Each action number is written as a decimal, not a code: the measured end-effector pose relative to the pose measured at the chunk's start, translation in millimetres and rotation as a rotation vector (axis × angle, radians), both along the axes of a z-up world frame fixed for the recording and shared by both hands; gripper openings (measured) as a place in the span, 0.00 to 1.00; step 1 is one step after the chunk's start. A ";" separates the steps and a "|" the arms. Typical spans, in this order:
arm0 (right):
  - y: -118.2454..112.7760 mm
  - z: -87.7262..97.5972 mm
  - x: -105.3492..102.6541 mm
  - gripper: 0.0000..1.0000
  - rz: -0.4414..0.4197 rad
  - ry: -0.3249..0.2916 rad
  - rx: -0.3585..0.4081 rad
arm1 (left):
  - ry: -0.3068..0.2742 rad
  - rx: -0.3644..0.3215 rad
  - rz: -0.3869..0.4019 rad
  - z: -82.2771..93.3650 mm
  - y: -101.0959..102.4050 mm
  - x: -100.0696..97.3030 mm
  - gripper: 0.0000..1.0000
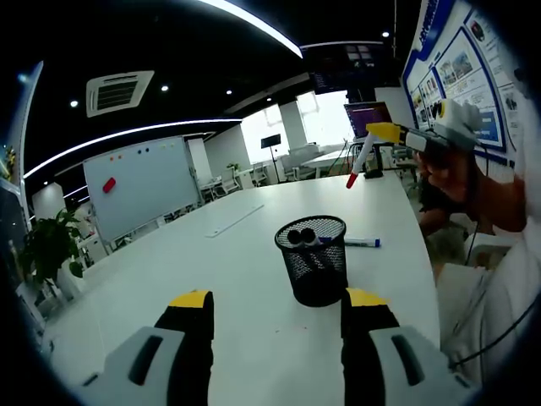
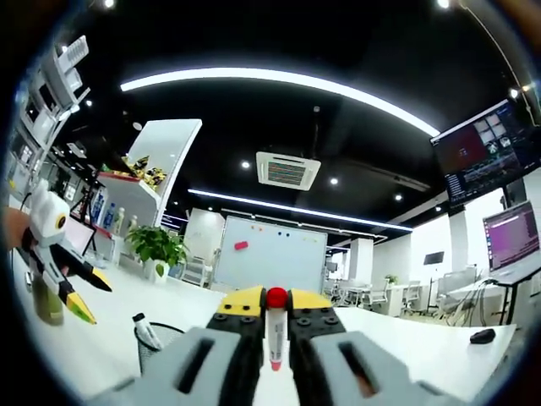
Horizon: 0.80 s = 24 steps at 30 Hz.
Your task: Pick up the whiteboard markers from the pen holder and place them facing the whiteboard neatly
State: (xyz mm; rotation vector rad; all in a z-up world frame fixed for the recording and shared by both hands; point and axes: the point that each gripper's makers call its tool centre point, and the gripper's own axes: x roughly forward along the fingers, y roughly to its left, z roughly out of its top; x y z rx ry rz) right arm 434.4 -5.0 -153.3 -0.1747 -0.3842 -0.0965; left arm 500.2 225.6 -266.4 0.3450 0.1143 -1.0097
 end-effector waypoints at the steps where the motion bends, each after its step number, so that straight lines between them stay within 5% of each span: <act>1: -0.3 -0.5 0.3 0.09 -0.003 0.002 -0.004 | 0.000 0.000 0.000 0.0 0.1 0.1 0.62; 24: -6.5 -14.9 3.5 0.09 -0.011 0.044 0.009 | -0.002 -0.005 -0.002 -0.3 1.3 1.9 0.62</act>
